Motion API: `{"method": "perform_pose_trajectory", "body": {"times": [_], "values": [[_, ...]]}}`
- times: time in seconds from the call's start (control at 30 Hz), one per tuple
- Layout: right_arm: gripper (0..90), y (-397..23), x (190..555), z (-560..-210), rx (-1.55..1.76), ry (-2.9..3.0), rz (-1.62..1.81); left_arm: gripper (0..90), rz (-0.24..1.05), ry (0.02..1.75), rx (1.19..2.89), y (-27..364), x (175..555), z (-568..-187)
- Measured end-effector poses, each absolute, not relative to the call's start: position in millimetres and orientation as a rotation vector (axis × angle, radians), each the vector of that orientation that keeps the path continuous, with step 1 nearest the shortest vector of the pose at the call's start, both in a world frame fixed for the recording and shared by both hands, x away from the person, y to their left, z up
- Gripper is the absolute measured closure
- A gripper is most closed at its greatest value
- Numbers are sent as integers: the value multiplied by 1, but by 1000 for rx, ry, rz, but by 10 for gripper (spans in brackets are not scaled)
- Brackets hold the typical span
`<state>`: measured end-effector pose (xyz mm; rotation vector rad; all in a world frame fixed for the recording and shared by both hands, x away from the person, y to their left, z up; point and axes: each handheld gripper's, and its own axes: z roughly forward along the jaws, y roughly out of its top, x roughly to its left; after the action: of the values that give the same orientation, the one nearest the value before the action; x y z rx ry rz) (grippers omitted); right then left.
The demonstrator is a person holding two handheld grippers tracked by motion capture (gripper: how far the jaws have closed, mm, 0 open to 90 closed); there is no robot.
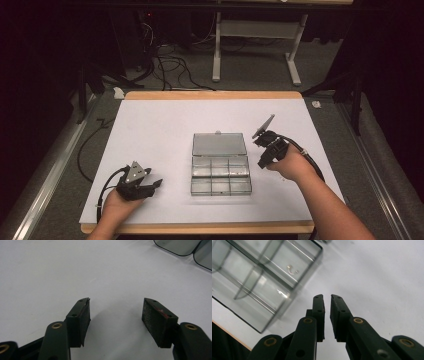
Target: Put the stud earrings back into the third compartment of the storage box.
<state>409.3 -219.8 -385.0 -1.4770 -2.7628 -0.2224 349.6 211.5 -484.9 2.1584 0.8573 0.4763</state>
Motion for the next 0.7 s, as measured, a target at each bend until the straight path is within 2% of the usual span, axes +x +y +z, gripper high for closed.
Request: {"method": "perform_pose_trajectory", "body": {"times": [0.7], "values": [[796, -274, 385, -410, -1630, -2704, -138, 398, 480, 856, 2159, 211, 349, -485]]}}
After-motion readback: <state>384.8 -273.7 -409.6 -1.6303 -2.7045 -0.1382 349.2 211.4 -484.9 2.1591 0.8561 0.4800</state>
